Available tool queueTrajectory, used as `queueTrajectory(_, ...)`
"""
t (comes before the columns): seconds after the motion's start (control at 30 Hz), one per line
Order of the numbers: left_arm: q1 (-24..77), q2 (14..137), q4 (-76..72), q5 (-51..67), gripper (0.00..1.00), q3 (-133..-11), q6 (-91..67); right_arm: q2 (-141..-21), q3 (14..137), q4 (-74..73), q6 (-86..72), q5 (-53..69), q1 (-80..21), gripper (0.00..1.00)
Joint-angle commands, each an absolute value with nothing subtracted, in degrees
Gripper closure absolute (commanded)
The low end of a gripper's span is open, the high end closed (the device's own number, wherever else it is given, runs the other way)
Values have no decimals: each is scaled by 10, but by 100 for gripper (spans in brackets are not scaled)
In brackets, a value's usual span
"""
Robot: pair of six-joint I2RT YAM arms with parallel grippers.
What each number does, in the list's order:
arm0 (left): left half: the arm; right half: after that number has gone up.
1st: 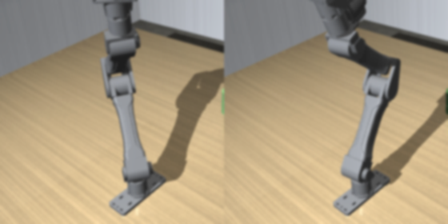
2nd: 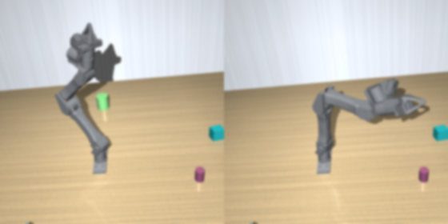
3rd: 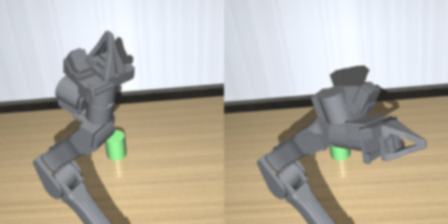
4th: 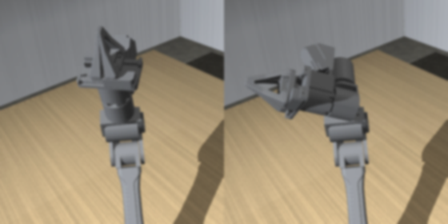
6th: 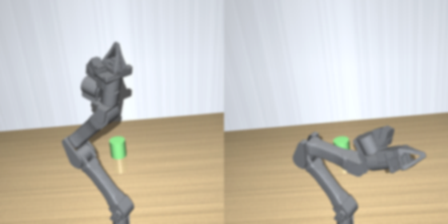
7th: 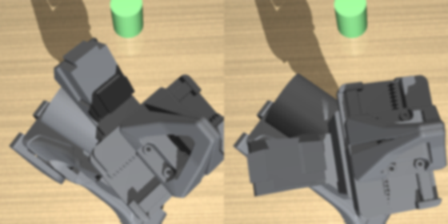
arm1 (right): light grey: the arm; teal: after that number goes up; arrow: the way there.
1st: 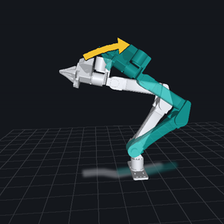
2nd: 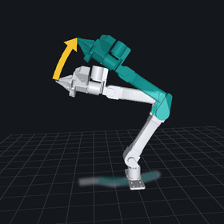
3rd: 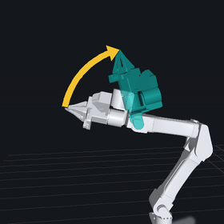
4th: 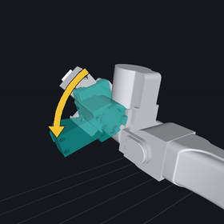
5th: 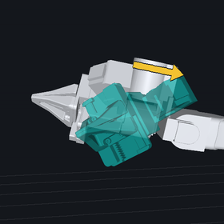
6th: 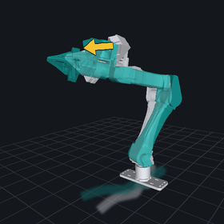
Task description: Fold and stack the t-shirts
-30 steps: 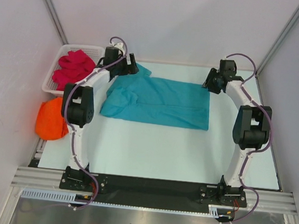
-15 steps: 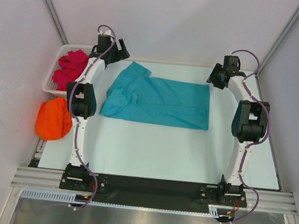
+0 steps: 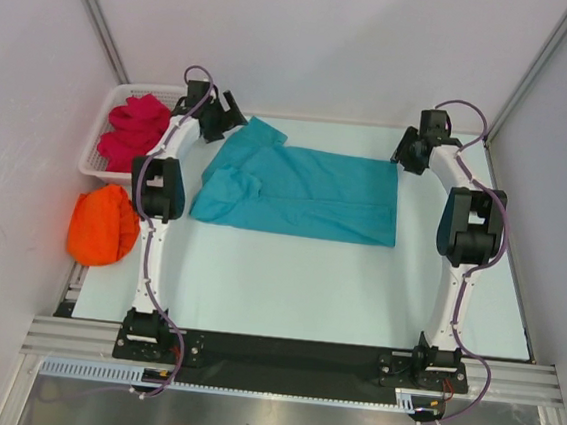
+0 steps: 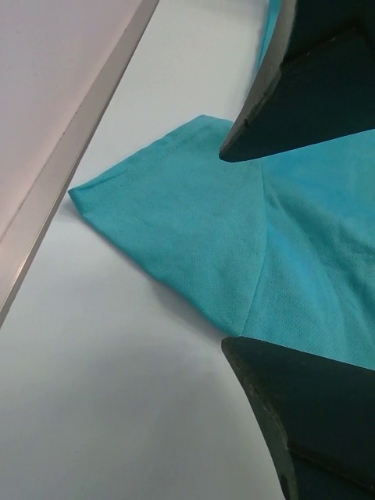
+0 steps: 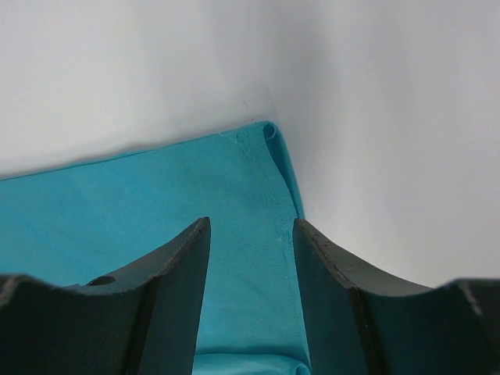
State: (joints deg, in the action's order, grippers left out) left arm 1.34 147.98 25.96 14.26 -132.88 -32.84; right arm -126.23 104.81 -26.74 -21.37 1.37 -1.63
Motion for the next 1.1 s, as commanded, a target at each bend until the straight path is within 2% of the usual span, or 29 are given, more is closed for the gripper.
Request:
queueTrajectory(0.0, 4, 1491, 268, 166, 0, -1355, -366, -1267, 1077, -272, -210, 4, -16, 48)
queueTrajectory(0.43, 7, 1510, 282, 191, 2, -1358, -385, -1262, 1083, -286, -207, 1, -16, 49)
queueTrajectory(0.53, 7, 1513, 280, 202, 31, -1357, -383, -1260, 1084, -289, -205, 1, -16, 49)
queueTrajectory(0.57, 7, 1512, 280, 205, 60, -1356, -386, -1260, 1084, -291, -206, 1, -17, 50)
queueTrajectory(0.67, 8, 1509, 280, 207, 98, -1350, -391, -1259, 1084, -294, -206, 1, -17, 51)
queueTrajectory(0.83, 10, 1493, 280, 200, 100, -1336, -387, -1266, 1092, -302, -202, -18, -15, 55)
queueTrajectory(0.9, 10, 1485, 280, 197, 100, -1326, -381, -1274, 1109, -311, -198, -25, -14, 65)
queueTrajectory(0.93, 10, 1477, 280, 196, 100, -1324, -380, -1280, 1116, -316, -196, -27, -14, 74)
queueTrajectory(0.97, 10, 1474, 282, 194, 100, -1323, -374, -1289, 1127, -326, -193, -30, -13, 91)
queueTrajectory(1.0, 10, 1470, 285, 191, 100, -1322, -371, -1295, 1133, -330, -190, -31, -13, 100)
queueTrajectory(1.07, 10, 1459, 291, 183, 100, -1319, -361, -1302, 1145, -333, -190, -34, -13, 100)
